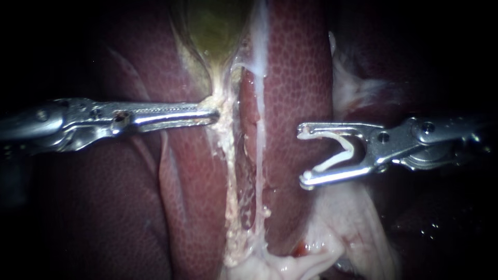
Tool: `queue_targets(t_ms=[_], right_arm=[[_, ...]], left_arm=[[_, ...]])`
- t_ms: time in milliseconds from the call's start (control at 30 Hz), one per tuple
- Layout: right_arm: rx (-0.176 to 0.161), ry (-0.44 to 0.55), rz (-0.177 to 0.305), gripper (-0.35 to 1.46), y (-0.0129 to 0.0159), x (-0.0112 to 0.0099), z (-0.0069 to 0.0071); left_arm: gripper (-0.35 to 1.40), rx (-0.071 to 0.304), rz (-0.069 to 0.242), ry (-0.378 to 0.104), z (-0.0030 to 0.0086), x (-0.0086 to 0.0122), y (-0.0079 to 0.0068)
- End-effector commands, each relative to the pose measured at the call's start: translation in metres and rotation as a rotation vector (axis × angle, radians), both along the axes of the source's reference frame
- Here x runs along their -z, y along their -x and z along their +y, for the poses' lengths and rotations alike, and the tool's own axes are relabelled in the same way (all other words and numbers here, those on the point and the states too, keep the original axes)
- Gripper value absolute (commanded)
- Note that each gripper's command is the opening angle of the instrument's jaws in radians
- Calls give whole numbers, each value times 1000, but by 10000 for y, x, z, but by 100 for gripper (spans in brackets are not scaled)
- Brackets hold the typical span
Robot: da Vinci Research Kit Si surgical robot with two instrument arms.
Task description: Grabbing gallbladder
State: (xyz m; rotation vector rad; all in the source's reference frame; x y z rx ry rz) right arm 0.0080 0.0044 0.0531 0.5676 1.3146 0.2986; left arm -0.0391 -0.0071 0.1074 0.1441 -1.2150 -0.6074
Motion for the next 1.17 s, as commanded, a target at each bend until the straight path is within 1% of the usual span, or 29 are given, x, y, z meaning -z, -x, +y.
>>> queue_targets(t_ms=[33, 100, 200, 267, 367, 400, 500, 633, 1167], right_arm=[[0, 0, 0, 60, 0, 0, 0], [0, 0, 0, 60, 1, -1, 0], [-1, 0, 0, 60, 1, -1, 1], [-1, 0, 0, 60, 1, -1, 1], [-1, 0, 0, 60, 1, -1, 1], [-1, 0, -1, 60, 1, -1, 1], [-1, 0, -1, 60, 1, -1, 1], [-1, 0, -1, 60, 1, -1, 1], [-1, 0, -1, 60, -1, -1, 1]], left_arm=[[-35, -2, -2, -3, 2, 5, -3], [-35, 2, 3, -9, 6, 17, -9], [-35, 17, -10, -13, 14, 35, -19], [-35, 34, -20, -14, 20, 47, -28], [-35, 48, -33, -17, 27, 60, -36], [-35, 59, -39, -17, 31, 67, -41], [-35, 70, -47, -20, 36, 77, -47], [-35, 77, -49, -19, 37, 80, -50], [-35, 80, -46, -18, 35, 78, -51]])
